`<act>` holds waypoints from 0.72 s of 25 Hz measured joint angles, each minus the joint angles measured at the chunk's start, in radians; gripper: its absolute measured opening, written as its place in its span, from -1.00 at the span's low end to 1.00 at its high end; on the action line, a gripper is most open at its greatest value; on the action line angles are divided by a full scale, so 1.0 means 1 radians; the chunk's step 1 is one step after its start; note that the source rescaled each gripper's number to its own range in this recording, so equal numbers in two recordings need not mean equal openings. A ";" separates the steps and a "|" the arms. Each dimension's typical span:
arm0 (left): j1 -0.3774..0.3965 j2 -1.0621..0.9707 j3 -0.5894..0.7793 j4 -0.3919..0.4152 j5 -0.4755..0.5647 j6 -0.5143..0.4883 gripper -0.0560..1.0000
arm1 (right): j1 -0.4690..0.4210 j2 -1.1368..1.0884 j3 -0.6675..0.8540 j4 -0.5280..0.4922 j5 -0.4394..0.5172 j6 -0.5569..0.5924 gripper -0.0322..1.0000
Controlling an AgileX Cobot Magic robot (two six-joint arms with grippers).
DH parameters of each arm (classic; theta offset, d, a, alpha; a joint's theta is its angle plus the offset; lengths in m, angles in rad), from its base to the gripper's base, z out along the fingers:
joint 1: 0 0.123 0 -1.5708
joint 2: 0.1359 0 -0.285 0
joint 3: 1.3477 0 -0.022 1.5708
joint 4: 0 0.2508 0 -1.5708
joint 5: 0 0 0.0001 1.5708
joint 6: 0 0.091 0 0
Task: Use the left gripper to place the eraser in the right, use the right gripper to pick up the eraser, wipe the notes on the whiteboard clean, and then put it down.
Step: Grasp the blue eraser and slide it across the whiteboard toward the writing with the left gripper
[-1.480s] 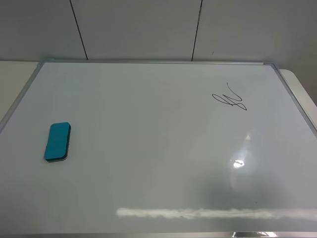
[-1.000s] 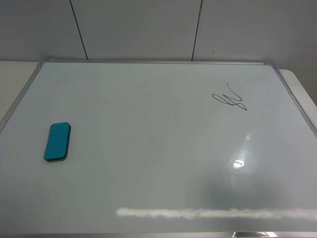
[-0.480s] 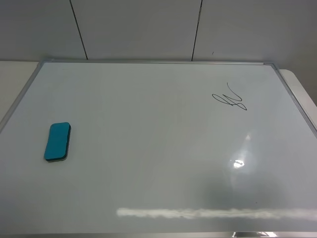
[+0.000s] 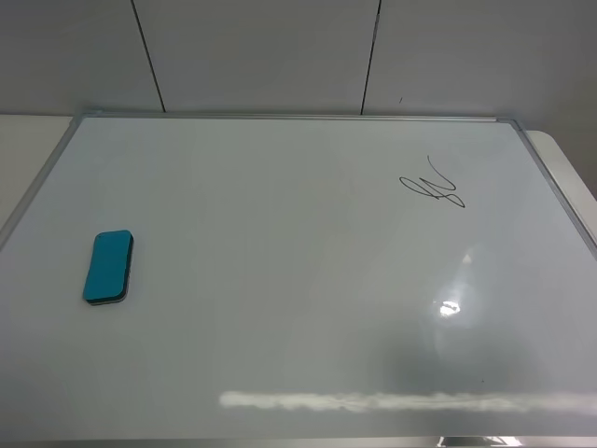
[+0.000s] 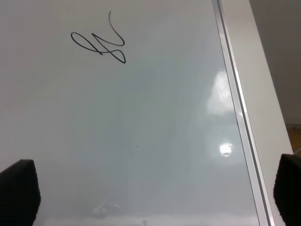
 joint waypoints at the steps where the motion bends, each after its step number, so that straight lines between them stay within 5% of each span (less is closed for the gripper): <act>1: 0.000 0.042 -0.015 -0.005 0.001 0.000 0.85 | 0.000 0.000 0.000 0.000 0.000 0.000 1.00; 8: 0.000 0.489 -0.178 -0.046 -0.019 0.004 0.45 | 0.000 0.000 0.000 0.000 0.000 0.000 1.00; 11: 0.000 0.691 -0.241 -0.050 -0.026 0.024 0.07 | 0.000 0.000 0.000 0.000 0.000 0.000 1.00; 15: 0.002 0.917 -0.296 -0.064 -0.047 0.043 -0.67 | 0.000 0.000 0.000 0.001 0.000 0.000 1.00; 18: 0.005 1.044 -0.302 -0.091 -0.104 0.073 -0.86 | 0.000 0.000 0.000 0.001 0.000 0.000 1.00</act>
